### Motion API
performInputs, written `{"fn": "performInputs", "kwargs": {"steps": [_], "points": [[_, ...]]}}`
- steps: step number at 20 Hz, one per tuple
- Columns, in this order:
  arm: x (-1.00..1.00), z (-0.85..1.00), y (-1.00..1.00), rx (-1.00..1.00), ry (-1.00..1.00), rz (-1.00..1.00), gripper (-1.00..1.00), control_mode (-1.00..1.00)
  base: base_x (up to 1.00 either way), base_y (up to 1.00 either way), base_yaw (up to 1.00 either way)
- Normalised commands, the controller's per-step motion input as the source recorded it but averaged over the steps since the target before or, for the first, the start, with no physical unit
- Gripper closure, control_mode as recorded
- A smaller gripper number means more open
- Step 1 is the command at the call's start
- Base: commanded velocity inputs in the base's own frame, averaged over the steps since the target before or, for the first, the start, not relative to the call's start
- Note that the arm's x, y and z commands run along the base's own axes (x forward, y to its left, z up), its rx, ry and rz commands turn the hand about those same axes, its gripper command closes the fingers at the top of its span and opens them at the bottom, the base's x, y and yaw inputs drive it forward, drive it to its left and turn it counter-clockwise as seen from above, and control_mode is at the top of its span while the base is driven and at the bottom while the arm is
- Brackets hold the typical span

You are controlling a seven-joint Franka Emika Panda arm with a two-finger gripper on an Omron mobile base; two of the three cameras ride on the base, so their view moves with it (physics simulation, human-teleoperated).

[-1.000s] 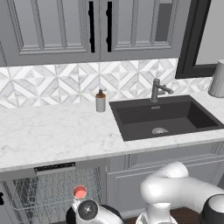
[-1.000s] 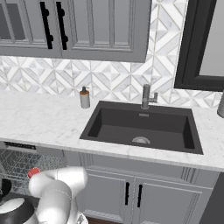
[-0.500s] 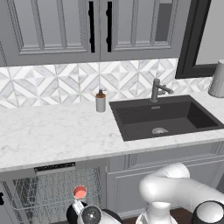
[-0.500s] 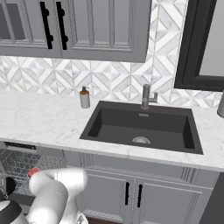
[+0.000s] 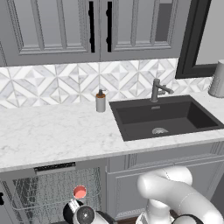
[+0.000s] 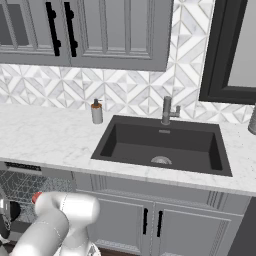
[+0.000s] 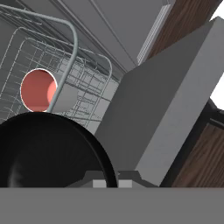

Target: Pick up the cup and bowl from the counter, place them in the dishwasher, and close the dishwasher door.

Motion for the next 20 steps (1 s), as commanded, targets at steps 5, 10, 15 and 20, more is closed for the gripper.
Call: {"fn": "performInputs", "kwargs": {"steps": [5,10,15,20], "points": [[0.47,-0.29,0.08,0.00,0.00,0.00,1.00,-1.00,0.00,0.00,0.00],[0.52,-0.05,0.00,0.00,-0.06,0.00,1.00,-1.00,0.00,0.00,0.00],[0.42,-0.06,0.00,0.00,-0.07,0.00,1.00,-1.00,0.00,0.00,0.00],[0.52,-0.26,0.12,0.00,-0.03,0.00,1.00,-1.00,0.00,0.00,0.00]]}}
